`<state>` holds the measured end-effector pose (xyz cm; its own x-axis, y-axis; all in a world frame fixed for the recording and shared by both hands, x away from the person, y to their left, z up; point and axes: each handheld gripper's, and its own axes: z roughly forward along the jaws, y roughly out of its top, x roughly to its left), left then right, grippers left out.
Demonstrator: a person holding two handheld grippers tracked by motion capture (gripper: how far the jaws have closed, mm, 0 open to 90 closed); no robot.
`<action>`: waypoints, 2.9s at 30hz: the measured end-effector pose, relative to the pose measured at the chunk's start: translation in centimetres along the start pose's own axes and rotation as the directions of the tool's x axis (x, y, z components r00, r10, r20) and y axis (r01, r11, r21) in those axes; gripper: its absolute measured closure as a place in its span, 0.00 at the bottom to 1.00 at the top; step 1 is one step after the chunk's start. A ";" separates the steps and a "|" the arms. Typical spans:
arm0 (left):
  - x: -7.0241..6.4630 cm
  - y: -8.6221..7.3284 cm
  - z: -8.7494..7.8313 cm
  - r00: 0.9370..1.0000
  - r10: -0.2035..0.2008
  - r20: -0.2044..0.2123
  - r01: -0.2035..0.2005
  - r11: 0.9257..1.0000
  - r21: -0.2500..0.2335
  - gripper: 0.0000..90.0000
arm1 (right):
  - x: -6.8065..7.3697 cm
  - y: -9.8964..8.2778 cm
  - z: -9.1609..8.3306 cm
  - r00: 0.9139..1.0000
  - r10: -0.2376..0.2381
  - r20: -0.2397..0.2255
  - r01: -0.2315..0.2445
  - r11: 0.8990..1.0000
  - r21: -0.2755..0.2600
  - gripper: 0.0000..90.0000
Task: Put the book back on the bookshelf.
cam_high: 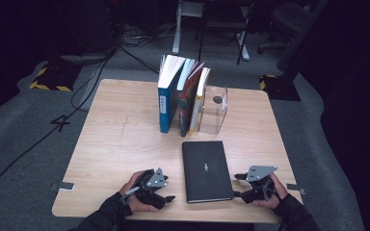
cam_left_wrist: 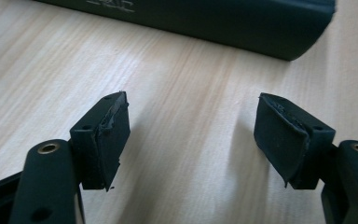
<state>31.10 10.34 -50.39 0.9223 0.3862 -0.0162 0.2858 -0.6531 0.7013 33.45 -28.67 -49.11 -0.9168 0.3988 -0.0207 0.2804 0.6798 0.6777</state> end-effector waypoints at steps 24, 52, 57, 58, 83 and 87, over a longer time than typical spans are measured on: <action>0.9 -0.9 -0.8 1.000 -0.007 -0.009 0.007 1.000 -0.001 0.28 | 1.9 1.4 1.1 0.999 -0.023 -0.031 0.020 0.996 -0.088 0.38; -2.5 2.8 -1.6 0.998 0.054 -0.017 -0.055 0.996 -0.069 0.22 | 3.7 5.6 1.3 1.000 0.011 0.025 -0.006 0.977 -0.213 0.34; -2.7 4.0 -0.6 0.996 0.038 -0.081 -0.043 0.997 -0.071 0.20 | 3.8 7.0 1.4 0.999 0.017 0.045 -0.006 0.971 -0.241 0.35; -2.7 4.2 -0.4 0.995 0.034 -0.095 -0.041 0.997 -0.069 0.20 | 3.8 7.3 1.4 0.999 0.022 0.045 -0.010 0.967 -0.253 0.35; -1.7 6.3 0.7 0.932 -0.040 -0.360 -0.008 0.992 -0.129 0.47 | 3.2 11.3 1.7 0.995 0.030 0.100 0.005 0.943 -0.332 0.38; -1.8 6.3 0.4 0.928 -0.019 -0.372 -0.032 0.991 -0.130 0.52 | 2.9 10.9 1.3 0.994 0.031 0.107 0.006 0.945 -0.328 0.37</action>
<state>31.37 5.23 -46.22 0.7535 0.6133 0.2369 0.2198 -0.5745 0.7884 34.18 -19.28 -42.69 -0.8719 0.4834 -0.0782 0.1663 0.4425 0.8812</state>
